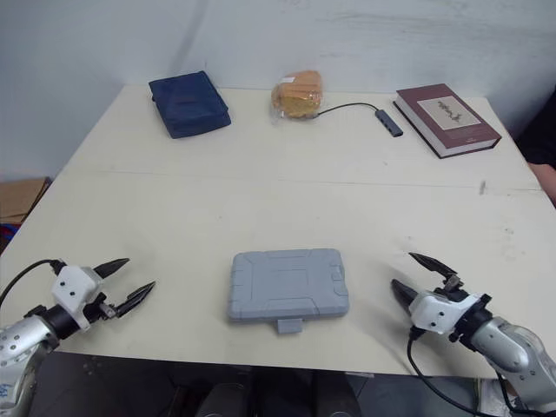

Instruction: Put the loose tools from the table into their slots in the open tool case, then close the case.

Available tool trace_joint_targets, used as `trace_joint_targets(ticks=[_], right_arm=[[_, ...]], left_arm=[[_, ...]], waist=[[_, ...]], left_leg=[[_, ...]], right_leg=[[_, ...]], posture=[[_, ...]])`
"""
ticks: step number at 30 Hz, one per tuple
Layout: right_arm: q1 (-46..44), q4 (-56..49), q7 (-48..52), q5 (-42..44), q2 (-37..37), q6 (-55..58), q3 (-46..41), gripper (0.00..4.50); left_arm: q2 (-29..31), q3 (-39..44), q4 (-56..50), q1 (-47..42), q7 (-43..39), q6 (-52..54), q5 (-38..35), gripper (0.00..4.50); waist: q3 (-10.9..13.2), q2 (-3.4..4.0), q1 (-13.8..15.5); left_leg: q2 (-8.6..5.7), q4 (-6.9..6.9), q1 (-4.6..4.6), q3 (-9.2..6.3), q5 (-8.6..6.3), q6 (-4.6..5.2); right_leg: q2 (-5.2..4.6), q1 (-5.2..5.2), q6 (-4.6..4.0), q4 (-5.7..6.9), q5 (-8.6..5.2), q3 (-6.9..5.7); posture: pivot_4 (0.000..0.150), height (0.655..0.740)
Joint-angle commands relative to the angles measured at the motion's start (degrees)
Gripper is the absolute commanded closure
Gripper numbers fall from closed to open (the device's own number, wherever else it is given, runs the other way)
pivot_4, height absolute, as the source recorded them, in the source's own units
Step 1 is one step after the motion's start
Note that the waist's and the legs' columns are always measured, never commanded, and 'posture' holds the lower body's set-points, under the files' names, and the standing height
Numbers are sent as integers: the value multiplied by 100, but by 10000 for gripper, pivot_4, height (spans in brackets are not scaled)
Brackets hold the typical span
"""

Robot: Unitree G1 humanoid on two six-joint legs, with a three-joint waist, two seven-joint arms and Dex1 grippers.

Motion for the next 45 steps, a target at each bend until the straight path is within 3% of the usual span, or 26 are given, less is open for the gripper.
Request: trace_joint_targets(ticks=[1, 3, 5, 7, 9, 14, 19, 26, 30, 33, 38, 45], right_arm=[[412, -896, 1207, 1765, -174, 1286, -70, 10970], [741, -1609, 1831, 2665, -254, 2220, -47, 17142], [912, -2152, 2280, 3234, -202, 2505, -73, 26987], [1039, -2578, 2615, 3430, -283, 2930, -70, 38449], [1098, -2818, 2879, 3387, -313, 3080, -75, 45000], [849, -3257, 3314, 3215, -309, 3732, 309, 45000], [502, -3572, 3408, 2956, -235, 4527, 830, 45000], [212, -3098, 3605, 2131, 125, 4042, 1304, 45000], [-47, -2492, 3474, 1589, 457, 3514, 1503, 45000], [-632, -2042, 3284, 1674, 900, 3492, 1355, 45000], [-1431, -1332, 3433, 1398, 1161, 3193, 1518, 45000], [-2818, 30, 3357, 1120, 1757, 3048, 1658, 45000]], left_arm=[[39, -65, -416, -342, -214, 412, -395, 9374], [59, -169, -596, -461, -425, 617, -514, 15160], [135, -365, -725, -649, -619, 814, -507, 24245], [198, -607, -814, -908, -808, 1005, -481, 34201], [218, -860, -695, -1232, -935, 1016, -333, 43547], [66, -1543, -19, -2253, -1165, 1181, 52, 44333], [-305, -2359, 1297, -3292, -1430, 471, 855, 44333], [-992, -2938, 1983, -3896, -1568, 561, 1223, 44333], [-1187, -2971, 1987, -3840, -1410, 559, 1352, 44333], [-1123, -2818, 1862, -3664, -1390, 658, 1279, 44333], [-895, -2395, 1059, -3029, -1444, 1017, 884, 44333], [-1030, -2001, -197, -2051, -856, 1586, 585, 44333]], waist=[[-1, 2, -1], [-2, 17, -3], [0, 15, -29], [3, 18, -68], [3, 18, -74], [3, 16, -58], [3, 16, -39], [7, 6, 60], [-9, -22, 48], [-14, -42, -38], [-12, -37, -124], [-10, -33, -86]], left_leg=[[1, -2, 0, 0, 0, -1], [3, -10, 0, 0, -3, -4], [13, -14, 0, -2, -7, -9], [17, -7, -1, -2, -8, -11], [16, -2, 2, -3, -6, -14], [12, -1, 1, -4, -5, -15], [6, 1, -7, -5, -4, -17], [1, 20, -19, 0, -5, -16], [6, 20, -12, 3, -3, -19], [9, 16, 9, 7, 0, -24], [11, 16, 14, 9, 4, -27], [10, 15, 8, -1, 5, -29]], right_leg=[[1, -1, 0, 0, 0, 0], [1, -4, 0, 0, -1, 0], [7, -5, -5, -3, -5, -6], [13, -5, -7, 1, -6, -6], [12, -2, -7, 8, -5, -5], [11, -5, -7, 9, -5, -6], [14, -14, -6, 9, -5, -11], [21, -22, 3, 14, -1, -8], [28, -18, 3, 18, -1, -6], [31, -3, 3, 25, -1, 2], [23, -9, -3, 43, 0, 8], [13, -13, -6, 39, -1, 2]], posture=[[1500, 7400], [1500, 7400], [1500, 7400], [1500, 7400], [1500, 7400], [1500, 7400], [1500, 7400], [1500, 7400], [1500, 7400], [1500, 7400], [1500, 7400], [1500, 7400]])
